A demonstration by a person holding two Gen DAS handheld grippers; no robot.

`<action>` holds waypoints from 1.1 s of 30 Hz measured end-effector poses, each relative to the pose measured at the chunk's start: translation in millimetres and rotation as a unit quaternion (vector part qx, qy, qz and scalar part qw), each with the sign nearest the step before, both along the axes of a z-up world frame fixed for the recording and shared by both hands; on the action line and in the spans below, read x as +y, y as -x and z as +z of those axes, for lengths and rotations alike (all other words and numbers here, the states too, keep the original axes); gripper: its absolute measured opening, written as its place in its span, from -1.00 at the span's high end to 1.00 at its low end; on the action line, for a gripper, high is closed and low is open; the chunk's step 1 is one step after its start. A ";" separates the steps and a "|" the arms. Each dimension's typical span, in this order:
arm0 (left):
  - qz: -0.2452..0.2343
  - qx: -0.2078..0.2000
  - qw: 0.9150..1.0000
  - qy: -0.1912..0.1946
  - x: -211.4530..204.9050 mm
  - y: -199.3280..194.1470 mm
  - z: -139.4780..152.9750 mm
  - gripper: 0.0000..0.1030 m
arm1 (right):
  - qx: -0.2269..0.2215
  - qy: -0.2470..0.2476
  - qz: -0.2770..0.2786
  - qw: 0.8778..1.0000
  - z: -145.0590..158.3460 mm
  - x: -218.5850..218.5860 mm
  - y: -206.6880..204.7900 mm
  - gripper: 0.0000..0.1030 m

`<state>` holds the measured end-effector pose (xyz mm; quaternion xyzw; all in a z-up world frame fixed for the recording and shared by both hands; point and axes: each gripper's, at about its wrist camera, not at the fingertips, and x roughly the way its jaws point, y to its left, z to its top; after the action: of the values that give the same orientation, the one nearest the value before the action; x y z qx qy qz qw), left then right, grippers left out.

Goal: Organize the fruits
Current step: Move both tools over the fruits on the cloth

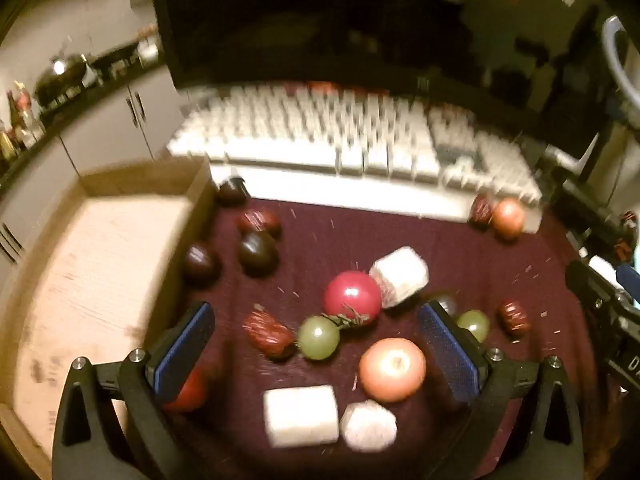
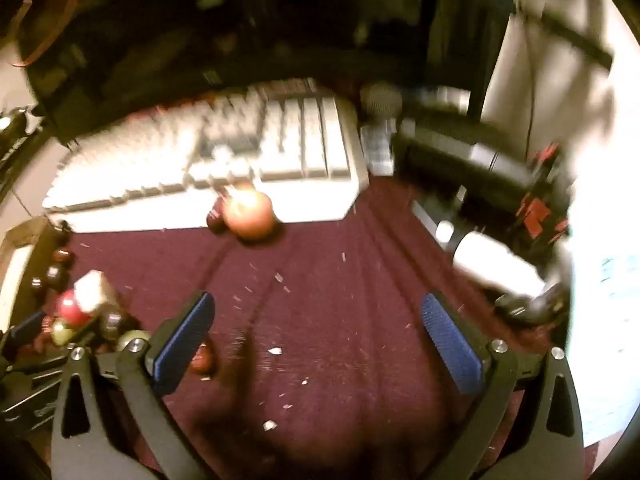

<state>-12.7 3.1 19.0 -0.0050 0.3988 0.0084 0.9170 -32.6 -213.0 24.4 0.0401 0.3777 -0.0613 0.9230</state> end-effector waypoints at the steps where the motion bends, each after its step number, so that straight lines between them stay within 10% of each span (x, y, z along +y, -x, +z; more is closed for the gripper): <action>1: 0.003 -0.016 1.000 -0.002 2.5 6.5 10.1 -0.99 | -0.013 0.006 0.009 1.000 9.0 3.5 7.3 -1.00; 25: 0.019 -0.049 0.999 0.006 25.9 22.6 37.2 -0.99 | -0.064 0.023 0.039 0.997 52.4 39.0 35.5 -1.00; 33: -0.037 -0.024 0.997 -0.060 32.9 43.0 30.4 -0.99 | -0.046 0.025 0.034 0.998 41.8 27.7 32.5 -1.00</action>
<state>-55.7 35.9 49.4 0.0648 0.3755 -0.0016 0.9245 -65.1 -185.3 66.2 0.0071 0.3345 -0.0375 0.9416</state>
